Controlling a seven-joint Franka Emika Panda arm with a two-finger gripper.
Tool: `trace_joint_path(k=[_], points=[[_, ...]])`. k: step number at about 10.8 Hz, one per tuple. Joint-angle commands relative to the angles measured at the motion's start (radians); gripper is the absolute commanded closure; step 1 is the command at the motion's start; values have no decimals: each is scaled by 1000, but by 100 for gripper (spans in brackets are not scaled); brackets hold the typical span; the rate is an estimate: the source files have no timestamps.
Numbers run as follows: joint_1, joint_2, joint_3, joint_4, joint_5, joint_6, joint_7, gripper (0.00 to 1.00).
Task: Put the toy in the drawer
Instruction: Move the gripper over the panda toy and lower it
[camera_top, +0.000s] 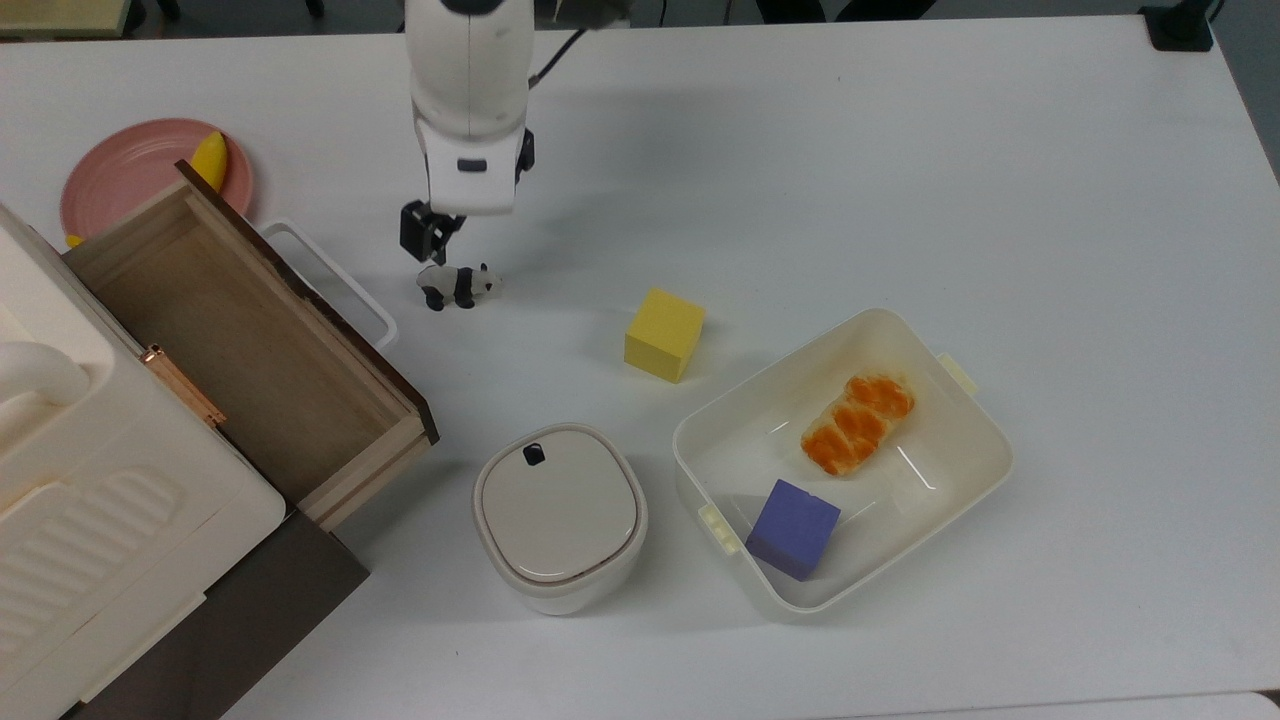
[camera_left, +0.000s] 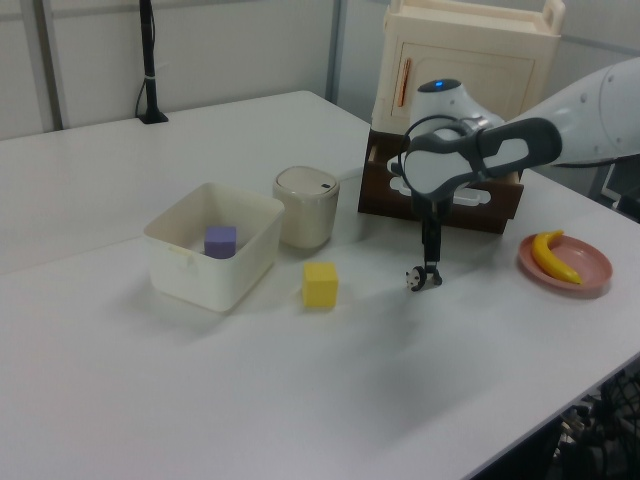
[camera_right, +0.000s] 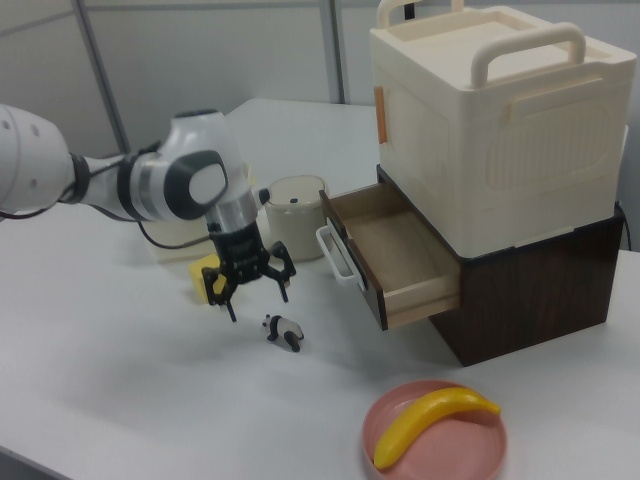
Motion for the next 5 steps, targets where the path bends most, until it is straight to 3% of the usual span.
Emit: trace_joint_path(k=[1,3,5], points=[[-6,81,-6,-4,-45,92,-27,0],[-18,102,-6,-3,-94,132,-59,0],[-41,107,-6,-3,-114,151,-194,0]])
